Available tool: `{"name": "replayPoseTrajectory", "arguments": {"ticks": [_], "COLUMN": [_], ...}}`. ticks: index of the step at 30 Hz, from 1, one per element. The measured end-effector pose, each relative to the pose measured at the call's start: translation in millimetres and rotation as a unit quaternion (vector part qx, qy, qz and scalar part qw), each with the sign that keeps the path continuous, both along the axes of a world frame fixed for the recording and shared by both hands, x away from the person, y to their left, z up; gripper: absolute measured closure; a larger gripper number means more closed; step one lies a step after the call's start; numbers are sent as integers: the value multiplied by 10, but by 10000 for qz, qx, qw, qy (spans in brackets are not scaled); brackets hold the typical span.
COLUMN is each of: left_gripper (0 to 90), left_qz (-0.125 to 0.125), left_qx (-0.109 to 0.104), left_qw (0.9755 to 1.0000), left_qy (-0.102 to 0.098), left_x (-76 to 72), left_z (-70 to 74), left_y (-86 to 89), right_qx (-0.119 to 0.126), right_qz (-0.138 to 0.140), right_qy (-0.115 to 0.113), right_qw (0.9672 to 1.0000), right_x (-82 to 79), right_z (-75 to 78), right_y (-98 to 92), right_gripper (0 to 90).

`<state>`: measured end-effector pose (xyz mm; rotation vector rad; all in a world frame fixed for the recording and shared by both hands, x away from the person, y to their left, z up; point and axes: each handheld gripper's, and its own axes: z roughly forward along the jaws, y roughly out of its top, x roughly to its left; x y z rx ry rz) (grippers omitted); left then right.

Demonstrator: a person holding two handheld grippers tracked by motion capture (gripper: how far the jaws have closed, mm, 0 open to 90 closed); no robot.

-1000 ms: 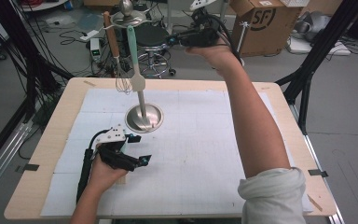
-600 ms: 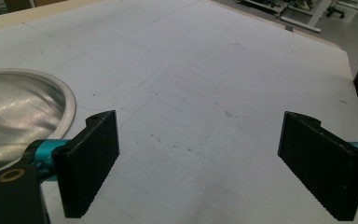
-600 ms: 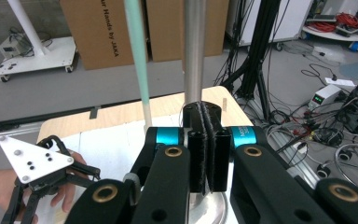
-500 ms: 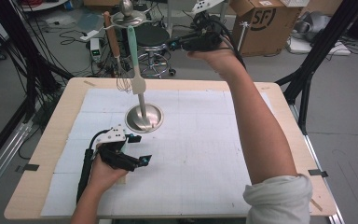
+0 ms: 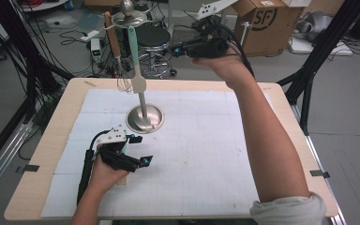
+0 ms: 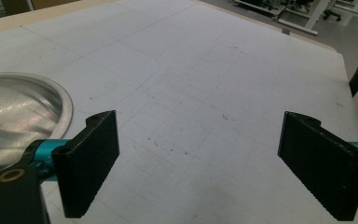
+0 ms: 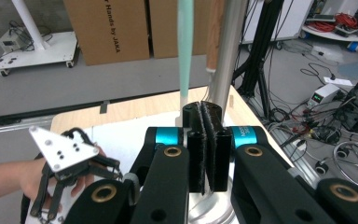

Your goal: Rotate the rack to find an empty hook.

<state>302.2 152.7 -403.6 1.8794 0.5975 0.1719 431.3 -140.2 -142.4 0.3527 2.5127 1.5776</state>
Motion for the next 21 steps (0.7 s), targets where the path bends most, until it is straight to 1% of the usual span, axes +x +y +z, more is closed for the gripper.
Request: {"name": "replayPoseTrajectory", "arguments": {"ticks": [4, 9, 10, 13, 16, 21], "left_gripper": [131, 131, 131, 131, 131, 131], "left_qz": [-16, -20, -22, -10, 8, 0], "left_qx": [21, 48, 58, 75, 71, 74], "left_qw": [10000, 10000, 10000, 10000, 10000, 10000], "left_qy": [-15, 7, 16, 11, 27, 27], "left_x": [-9, 0, 2, 6, 7, 16], "left_z": [3, -8, -9, -14, -15, -20], "left_y": [-26, -39, -39, -39, -36, -28], "right_qx": [-122, -10, 1, 30, 10, -1], "right_qz": [-96, -93, -91, -116, -158, -110], "right_qy": [72, 22, 41, 37, 47, -42], "right_qw": [9999, 10000, 10000, 9999, 9999, 9999], "right_x": [-40, -71, -75, -48, -19, 15], "right_z": [-53, -11, -4, 18, 73, 241], "right_y": [-60, -106, -112, -130, -117, -10], "right_gripper": [887, 888, 888, 889, 890, 891]}}
